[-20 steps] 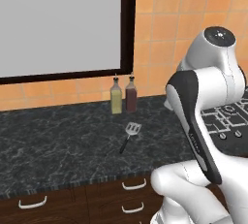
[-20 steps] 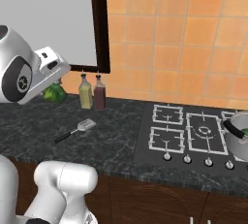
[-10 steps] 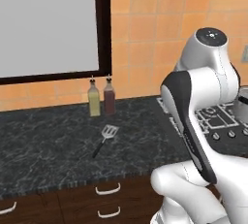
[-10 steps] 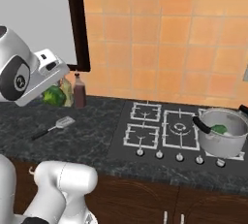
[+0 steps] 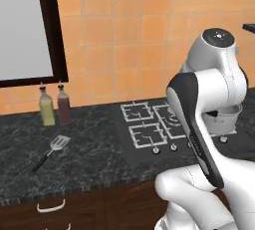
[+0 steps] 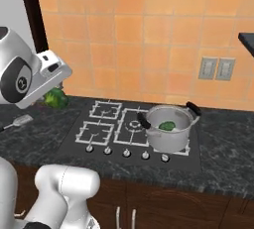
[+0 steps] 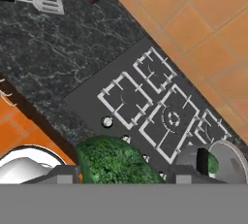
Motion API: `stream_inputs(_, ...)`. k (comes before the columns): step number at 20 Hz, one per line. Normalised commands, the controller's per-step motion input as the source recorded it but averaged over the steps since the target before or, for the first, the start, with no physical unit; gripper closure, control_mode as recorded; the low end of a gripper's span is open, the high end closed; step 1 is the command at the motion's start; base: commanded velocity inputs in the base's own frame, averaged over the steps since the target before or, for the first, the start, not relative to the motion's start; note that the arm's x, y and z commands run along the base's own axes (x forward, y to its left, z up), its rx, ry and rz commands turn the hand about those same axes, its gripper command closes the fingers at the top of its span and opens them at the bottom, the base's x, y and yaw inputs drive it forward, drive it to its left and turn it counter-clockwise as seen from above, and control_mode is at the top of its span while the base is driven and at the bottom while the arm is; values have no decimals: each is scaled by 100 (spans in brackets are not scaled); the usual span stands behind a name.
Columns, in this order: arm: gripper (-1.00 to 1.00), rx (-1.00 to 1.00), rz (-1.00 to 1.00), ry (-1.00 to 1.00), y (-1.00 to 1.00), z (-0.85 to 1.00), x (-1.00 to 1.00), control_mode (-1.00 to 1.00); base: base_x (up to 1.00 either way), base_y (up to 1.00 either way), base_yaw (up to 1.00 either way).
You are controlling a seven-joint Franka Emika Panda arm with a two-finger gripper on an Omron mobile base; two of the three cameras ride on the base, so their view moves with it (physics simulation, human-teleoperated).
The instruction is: Put the broccoli and broccoli in the pot. Retrieve the spatula and lightly stir the vegetables in the pot.
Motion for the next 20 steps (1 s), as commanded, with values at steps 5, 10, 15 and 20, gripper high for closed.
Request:
stream_inputs(5,100,0,0,0,0,0,0,100,30,-72,0)
stream_inputs(10,100,0,0,0,0,0,0,100,51,-47,0)
stream_inputs(15,100,0,0,0,0,0,0,100,59,-46,0)
stream_inputs(20,100,0,0,0,0,0,0,100,31,-98,-5)
